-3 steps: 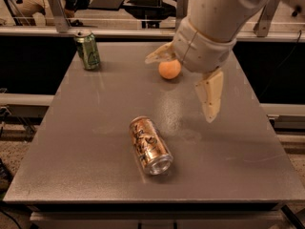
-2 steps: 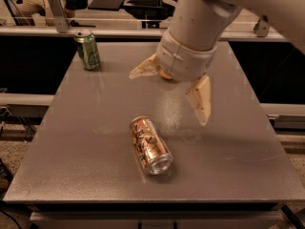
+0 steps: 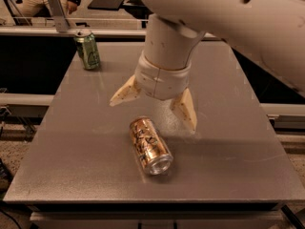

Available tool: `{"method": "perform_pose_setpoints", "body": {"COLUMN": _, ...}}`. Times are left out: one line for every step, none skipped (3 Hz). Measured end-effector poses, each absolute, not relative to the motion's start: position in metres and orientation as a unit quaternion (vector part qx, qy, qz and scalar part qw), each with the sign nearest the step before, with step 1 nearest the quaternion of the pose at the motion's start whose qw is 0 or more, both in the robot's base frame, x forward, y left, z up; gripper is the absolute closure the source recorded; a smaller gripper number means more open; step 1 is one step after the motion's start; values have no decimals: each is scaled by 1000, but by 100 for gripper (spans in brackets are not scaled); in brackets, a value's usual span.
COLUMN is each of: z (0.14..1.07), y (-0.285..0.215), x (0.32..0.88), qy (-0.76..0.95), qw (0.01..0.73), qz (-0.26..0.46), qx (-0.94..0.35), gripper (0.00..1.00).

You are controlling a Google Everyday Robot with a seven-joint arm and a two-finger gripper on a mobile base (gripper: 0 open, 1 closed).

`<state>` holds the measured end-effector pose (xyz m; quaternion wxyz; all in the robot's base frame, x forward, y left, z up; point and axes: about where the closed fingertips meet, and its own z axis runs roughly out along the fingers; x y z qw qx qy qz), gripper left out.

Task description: Place orange can upright

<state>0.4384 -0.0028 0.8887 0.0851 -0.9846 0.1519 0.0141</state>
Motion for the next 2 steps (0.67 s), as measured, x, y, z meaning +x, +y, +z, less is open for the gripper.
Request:
{"method": "perform_pose_setpoints", "body": {"z": 871, "y": 5, "x": 427, "qy": 98, "qw": 57, "qz": 10, "qx": -993, "gripper": 0}}
{"method": "perform_pose_setpoints", "body": {"z": 863, "y": 8, "x": 420, "qy": 65, "qw": 39, "qz": 4, "qx": -997, "gripper": 0}}
